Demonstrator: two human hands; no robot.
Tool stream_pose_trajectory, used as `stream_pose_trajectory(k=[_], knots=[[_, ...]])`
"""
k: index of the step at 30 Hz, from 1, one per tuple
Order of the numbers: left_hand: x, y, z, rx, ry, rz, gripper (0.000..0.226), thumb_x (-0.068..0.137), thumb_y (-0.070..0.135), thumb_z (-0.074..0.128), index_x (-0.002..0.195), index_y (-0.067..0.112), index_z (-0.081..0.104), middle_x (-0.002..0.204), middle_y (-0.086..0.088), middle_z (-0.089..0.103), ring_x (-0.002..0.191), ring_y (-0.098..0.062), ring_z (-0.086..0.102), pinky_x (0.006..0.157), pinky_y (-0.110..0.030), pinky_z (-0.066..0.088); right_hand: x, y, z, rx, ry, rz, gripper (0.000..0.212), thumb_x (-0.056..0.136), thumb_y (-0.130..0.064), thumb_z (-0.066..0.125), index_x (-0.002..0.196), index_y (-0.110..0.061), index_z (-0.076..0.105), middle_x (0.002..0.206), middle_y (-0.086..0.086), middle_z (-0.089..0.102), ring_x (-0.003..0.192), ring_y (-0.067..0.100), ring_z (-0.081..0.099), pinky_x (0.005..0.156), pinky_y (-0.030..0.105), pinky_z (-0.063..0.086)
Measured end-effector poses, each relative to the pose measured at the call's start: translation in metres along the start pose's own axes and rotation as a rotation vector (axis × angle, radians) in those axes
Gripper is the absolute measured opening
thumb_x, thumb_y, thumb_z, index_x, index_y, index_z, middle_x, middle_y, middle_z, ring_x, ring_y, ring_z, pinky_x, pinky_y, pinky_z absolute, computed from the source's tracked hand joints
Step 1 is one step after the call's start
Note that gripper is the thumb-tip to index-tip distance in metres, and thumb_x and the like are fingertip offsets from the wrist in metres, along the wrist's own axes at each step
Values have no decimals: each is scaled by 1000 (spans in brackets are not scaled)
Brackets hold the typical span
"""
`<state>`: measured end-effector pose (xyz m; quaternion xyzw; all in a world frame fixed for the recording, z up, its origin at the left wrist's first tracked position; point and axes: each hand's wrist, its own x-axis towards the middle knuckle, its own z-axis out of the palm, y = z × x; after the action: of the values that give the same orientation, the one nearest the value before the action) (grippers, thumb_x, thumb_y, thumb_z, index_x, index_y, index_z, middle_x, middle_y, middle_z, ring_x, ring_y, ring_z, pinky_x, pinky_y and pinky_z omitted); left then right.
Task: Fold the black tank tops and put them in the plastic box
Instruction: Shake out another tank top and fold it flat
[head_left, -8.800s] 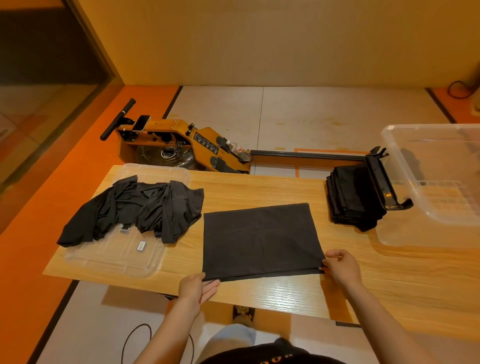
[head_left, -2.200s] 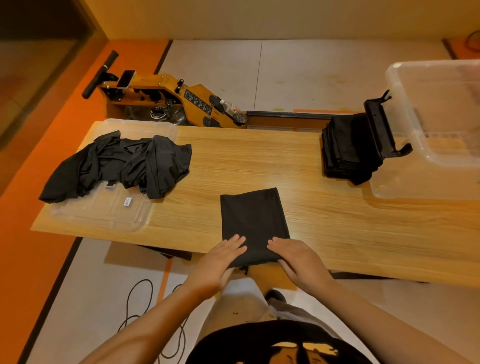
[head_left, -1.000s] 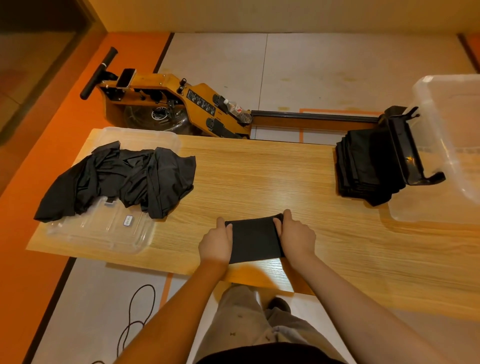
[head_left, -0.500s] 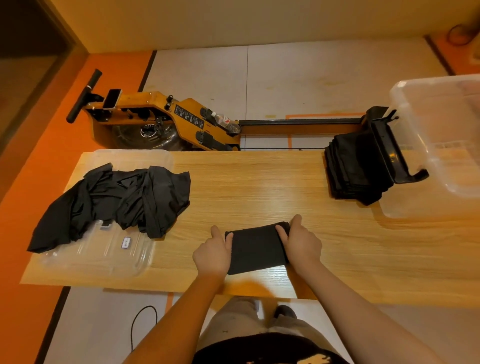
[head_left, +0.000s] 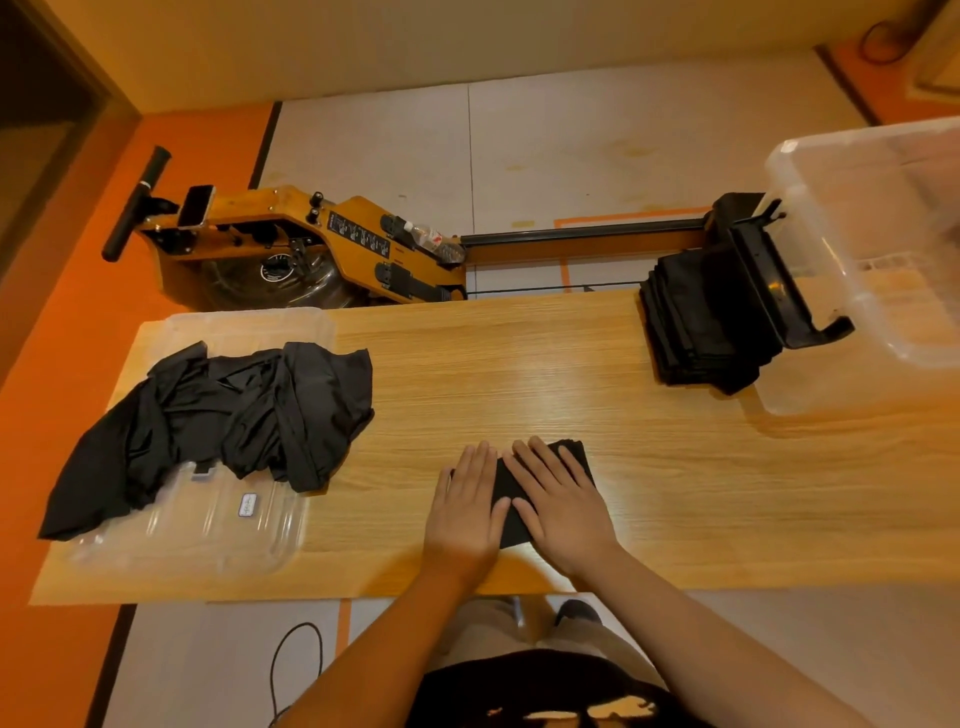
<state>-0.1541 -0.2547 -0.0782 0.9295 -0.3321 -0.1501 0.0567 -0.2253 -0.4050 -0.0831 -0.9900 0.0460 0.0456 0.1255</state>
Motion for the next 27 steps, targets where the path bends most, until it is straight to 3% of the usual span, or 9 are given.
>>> stream_pose_trajectory(k=[7,11,14,16,18,22,27], knots=[[1,-11,-1,-32,-26,79,67,100,52,7,151,12,26,157,-2,27,144,-10,8,115,-35,7,-4,6,-8,24,-53,92,54,102,-44,17,147,-22,37,153,1,36,143,16,26,115,43,15],[2,-13,-3,10,22,122,56,101,43,24,145,12,40,148,-5,44,138,-18,29,112,-37,21,-8,8,-12,18,-51,109,52,99,-43,27,145,-24,40,147,0,44,139,17,35,114,45,16],[11,-16,-19,47,22,193,53,96,38,28,142,17,44,134,-2,54,125,-20,46,110,-36,31,2,9,-20,18,14,106,50,89,-38,37,131,-20,56,123,0,61,116,19,56,110,44,20],[19,-15,-33,37,-28,233,47,97,36,37,141,21,43,130,2,51,122,-19,45,107,-33,29,13,12,-31,-12,-1,78,50,81,-36,40,122,-18,61,111,0,63,105,20,59,110,41,20],[30,-13,-43,4,-91,232,42,95,35,48,135,23,45,126,3,52,120,-18,44,99,-31,28,22,15,-41,-24,-94,31,46,83,-32,45,124,-15,57,115,3,59,112,24,51,110,37,18],[59,-4,-61,18,-346,185,33,87,33,60,117,20,53,118,-1,54,115,-20,46,83,-31,31,34,19,-53,-3,-232,17,41,86,-31,54,122,-10,53,119,7,52,117,24,40,98,32,29],[77,7,-75,-27,-539,212,21,83,22,64,99,18,51,114,-6,45,111,-21,40,88,-34,43,31,27,-62,63,-291,31,42,83,-31,59,119,-11,55,121,6,47,116,21,39,92,31,34]])
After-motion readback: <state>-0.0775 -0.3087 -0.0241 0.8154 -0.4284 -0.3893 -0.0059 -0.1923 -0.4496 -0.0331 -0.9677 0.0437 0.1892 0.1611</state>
